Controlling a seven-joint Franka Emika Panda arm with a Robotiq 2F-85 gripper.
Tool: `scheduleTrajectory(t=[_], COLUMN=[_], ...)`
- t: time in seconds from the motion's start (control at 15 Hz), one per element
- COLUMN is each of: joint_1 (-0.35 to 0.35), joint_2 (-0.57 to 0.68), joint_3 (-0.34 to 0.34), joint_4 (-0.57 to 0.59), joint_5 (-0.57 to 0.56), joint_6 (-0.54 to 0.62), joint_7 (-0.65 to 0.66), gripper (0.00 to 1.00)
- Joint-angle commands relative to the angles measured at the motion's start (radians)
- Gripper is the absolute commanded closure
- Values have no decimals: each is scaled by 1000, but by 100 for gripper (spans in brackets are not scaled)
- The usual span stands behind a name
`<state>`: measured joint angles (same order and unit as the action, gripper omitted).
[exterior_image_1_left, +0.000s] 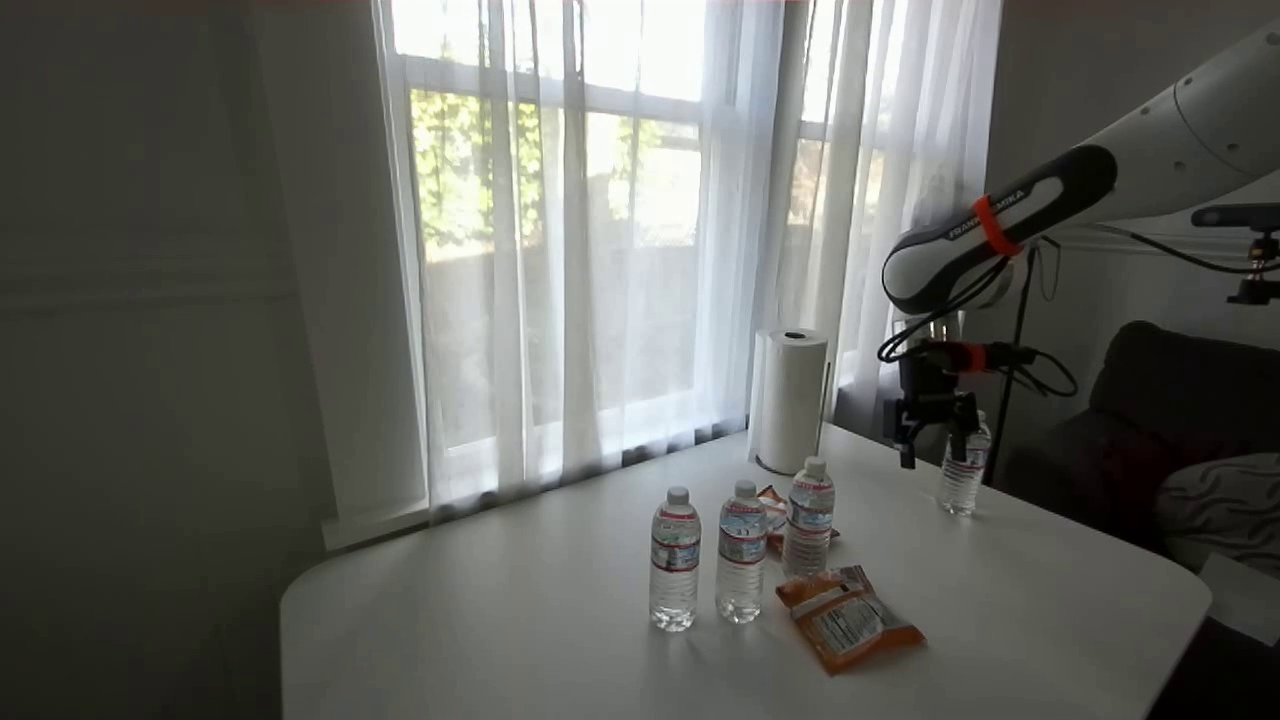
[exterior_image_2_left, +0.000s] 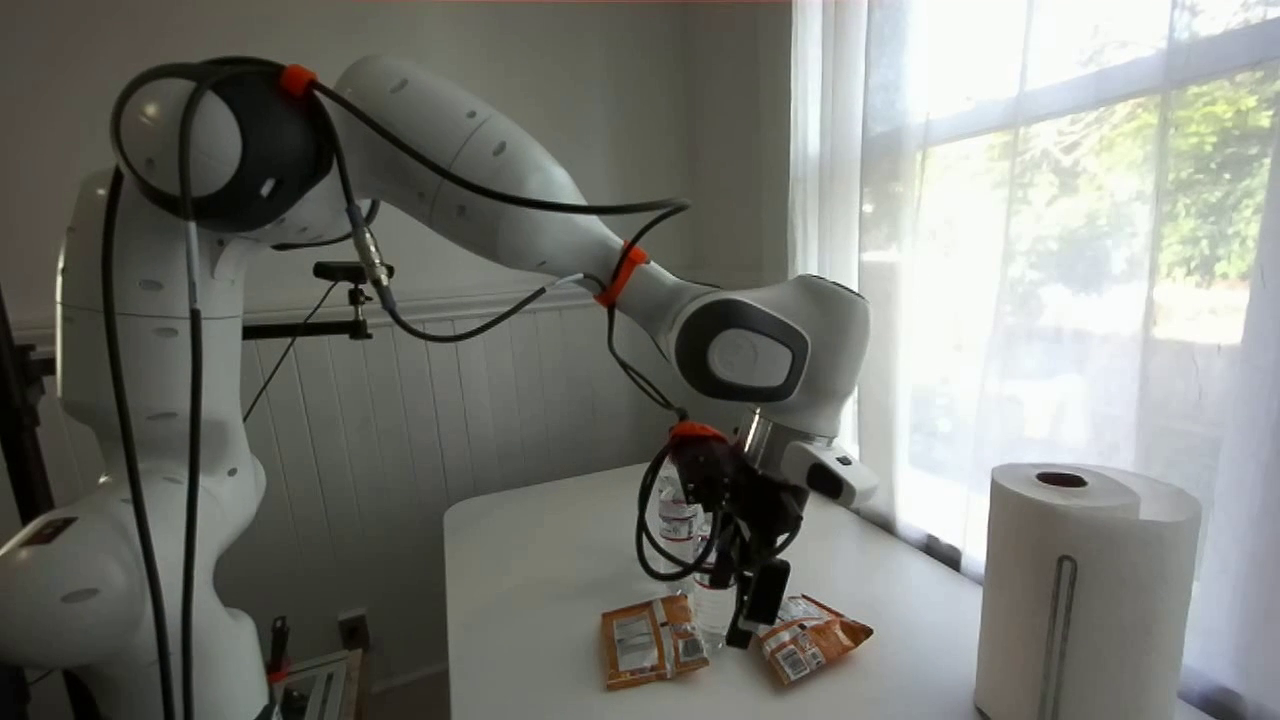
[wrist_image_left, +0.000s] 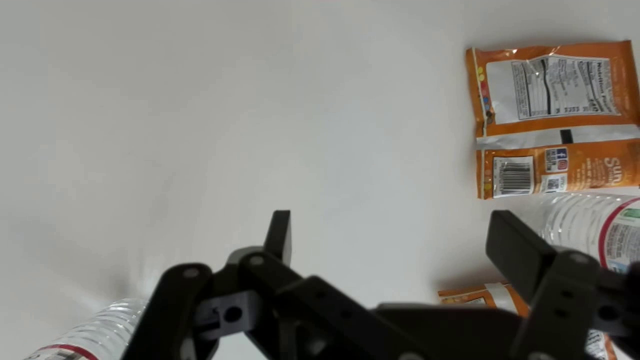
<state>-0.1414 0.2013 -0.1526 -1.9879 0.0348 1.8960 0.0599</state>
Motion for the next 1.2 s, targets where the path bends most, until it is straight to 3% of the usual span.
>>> scheduleTrajectory(t=[0.0,0.4,0.8,1.07,1.13], joint_1=[9,80,140,171,156], joint_2=[0,-49,-93,-134,-67], joint_3=[8,53,108,144,135], joint_4=[-9,-121,-246,-348,-262], joint_5=[-23,-68,-44,-52,-42], joint_6=[7,31,43,154,90], joint_7=[19,113,164,185,157], gripper=[0,0,0,0,0])
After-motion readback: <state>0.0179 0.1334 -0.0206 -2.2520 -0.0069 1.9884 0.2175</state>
